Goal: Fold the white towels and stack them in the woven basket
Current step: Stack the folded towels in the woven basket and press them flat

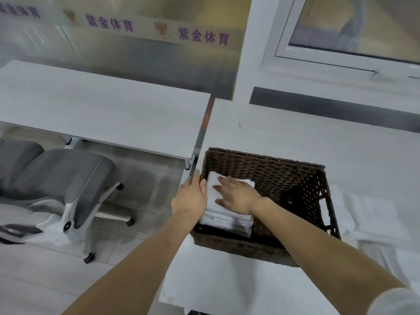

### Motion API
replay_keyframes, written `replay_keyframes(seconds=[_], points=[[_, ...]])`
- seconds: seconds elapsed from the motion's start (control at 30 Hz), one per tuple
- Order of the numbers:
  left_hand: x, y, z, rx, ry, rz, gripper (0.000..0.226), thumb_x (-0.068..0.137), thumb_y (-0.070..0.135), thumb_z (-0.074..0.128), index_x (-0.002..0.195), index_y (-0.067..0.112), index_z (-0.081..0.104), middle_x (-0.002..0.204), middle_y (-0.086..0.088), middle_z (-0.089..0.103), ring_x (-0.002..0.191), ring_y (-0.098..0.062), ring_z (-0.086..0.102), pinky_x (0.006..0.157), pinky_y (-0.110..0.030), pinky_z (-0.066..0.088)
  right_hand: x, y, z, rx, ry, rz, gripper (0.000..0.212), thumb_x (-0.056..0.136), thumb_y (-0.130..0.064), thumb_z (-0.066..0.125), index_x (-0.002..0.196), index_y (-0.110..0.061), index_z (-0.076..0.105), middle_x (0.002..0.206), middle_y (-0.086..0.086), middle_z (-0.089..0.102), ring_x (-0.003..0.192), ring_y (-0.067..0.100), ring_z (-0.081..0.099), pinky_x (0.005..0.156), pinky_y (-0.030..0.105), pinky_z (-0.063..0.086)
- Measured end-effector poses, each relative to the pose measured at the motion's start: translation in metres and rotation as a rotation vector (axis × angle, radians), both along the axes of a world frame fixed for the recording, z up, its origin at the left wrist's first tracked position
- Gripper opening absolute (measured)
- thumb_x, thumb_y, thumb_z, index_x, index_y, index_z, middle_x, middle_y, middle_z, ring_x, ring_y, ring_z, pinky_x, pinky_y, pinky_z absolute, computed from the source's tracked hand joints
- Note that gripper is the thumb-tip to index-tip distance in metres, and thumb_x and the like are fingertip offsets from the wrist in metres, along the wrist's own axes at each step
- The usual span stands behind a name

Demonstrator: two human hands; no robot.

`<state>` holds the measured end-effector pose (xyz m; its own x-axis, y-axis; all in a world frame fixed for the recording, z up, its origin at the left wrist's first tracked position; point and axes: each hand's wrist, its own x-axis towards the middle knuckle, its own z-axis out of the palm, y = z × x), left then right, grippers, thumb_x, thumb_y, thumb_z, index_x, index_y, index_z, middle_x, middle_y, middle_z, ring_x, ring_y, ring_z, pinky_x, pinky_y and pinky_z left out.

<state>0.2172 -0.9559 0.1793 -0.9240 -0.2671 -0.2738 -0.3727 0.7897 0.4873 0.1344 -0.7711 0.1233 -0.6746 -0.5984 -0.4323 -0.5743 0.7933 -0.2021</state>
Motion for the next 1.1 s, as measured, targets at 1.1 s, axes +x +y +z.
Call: replay_keyframes(seconds=[1.1], points=[[-0.012,0.425,-0.027,-0.476,0.35,-0.665,0.048,0.097,0.033,0.058,0.14,0.013,0.056,0.141,-0.016,0.056,0.136,-0.038,0.049,0.111,-0.051,0.042,0.033,0.446,0.029,-0.324,0.296,-0.496,0.032,0.102,-0.031,0.056,0.129,-0.02,0.067,0.139,0.0,0.061,0.132,0.025,0.053,0.102,0.042,0.047]])
